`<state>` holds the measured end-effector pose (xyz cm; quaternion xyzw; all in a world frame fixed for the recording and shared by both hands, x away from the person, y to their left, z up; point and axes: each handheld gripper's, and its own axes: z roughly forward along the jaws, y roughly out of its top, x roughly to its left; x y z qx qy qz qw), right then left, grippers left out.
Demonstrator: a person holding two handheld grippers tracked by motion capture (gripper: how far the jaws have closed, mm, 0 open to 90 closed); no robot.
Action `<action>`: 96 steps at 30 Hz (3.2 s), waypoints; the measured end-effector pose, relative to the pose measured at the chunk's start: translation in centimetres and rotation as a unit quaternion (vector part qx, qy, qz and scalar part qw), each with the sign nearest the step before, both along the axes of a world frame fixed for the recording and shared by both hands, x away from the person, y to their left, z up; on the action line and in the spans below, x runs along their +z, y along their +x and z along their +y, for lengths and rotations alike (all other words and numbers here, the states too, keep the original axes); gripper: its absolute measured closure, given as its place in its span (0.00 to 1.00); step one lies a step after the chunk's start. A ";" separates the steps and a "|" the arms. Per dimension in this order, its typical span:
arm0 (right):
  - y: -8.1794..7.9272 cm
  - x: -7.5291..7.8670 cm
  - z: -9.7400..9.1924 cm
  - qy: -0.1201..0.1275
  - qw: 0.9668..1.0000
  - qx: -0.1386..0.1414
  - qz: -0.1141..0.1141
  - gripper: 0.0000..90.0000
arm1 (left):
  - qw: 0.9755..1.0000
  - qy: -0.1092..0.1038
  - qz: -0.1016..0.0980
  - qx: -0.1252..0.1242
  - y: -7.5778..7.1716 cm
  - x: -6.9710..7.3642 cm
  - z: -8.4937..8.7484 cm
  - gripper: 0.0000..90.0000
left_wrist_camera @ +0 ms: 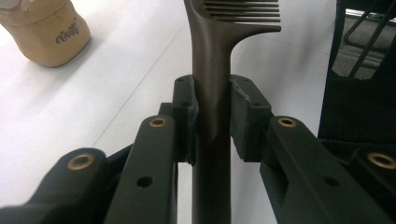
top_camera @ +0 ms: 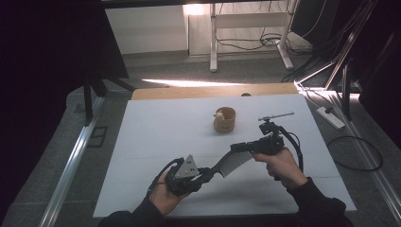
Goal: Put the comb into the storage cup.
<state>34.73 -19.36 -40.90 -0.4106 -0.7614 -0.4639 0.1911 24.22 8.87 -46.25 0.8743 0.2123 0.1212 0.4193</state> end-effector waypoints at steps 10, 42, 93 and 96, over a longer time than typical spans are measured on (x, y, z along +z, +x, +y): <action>-0.2 0.1 0.2 0.020 0.999 -0.002 0.033 0.95 | 1.000 0.004 0.007 -0.002 0.3 -0.4 -0.1 0.79; -0.2 1.5 -1.2 0.029 0.999 -0.024 -0.020 0.95 | 0.991 -0.067 0.101 0.061 1.4 -0.7 3.5 0.06; 2.7 4.2 -5.5 0.017 0.991 -0.112 -0.073 0.95 | 0.976 -0.107 0.120 0.147 -1.2 -1.7 12.5 0.00; 3.0 4.2 -5.8 0.015 0.990 -0.118 -0.075 0.95 | 0.975 -0.108 0.123 0.149 -1.5 -1.8 12.9 0.00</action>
